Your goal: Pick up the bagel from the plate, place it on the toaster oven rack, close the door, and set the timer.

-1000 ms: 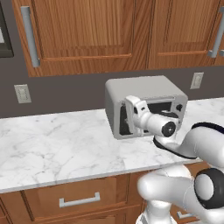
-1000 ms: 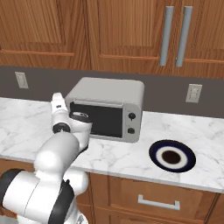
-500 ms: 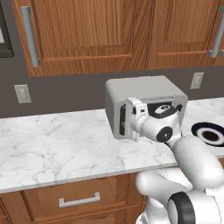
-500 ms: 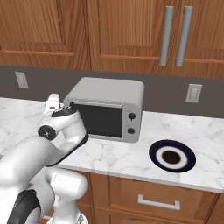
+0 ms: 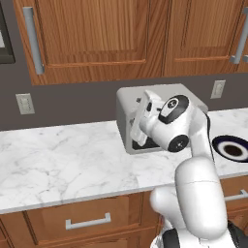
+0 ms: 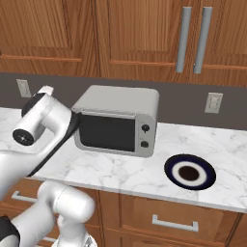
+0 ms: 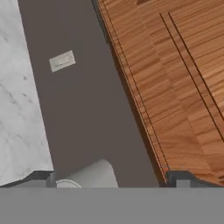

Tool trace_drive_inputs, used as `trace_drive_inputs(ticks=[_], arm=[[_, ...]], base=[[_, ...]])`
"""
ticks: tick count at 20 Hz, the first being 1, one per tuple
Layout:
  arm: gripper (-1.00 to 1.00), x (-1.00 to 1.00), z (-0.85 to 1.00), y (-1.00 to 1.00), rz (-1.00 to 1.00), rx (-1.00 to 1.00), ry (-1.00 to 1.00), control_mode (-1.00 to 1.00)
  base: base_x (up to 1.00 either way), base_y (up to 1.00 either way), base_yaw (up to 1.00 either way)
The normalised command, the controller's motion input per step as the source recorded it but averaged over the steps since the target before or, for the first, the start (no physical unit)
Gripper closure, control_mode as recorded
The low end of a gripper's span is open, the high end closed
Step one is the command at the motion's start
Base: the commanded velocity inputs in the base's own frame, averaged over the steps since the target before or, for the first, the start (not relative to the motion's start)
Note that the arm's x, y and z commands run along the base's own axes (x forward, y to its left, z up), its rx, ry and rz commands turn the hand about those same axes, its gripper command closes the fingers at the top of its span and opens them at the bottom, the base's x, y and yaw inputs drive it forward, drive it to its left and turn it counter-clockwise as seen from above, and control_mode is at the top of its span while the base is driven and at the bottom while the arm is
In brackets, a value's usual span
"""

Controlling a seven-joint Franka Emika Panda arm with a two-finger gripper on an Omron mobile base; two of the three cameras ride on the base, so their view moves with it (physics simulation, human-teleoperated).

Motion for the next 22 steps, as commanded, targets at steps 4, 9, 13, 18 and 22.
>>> trace_drive_inputs(ticks=[4, 9, 13, 18, 22], arm=[[-1.00, -0.68, 0.99, 0.00, -0.16, 0.23, 0.30, -1.00], [-1.00, -0.42, 0.92, -0.20, -0.26, 0.31, 0.55, -1.00], [-1.00, -0.37, 1.00, -0.19, -0.27, 0.37, 0.62, -1.00], [-1.00, -0.29, 1.00, -0.15, -0.25, 0.39, 0.68, -1.00], [-1.00, -0.11, 0.94, -0.09, -0.21, 0.46, 0.76, -1.00]], base=[[0.00, 0.00, 0.00], [0.00, 0.00, 0.00], [0.00, 0.00, 0.00], [0.00, 0.00, 0.00], [0.00, 0.00, 0.00]])
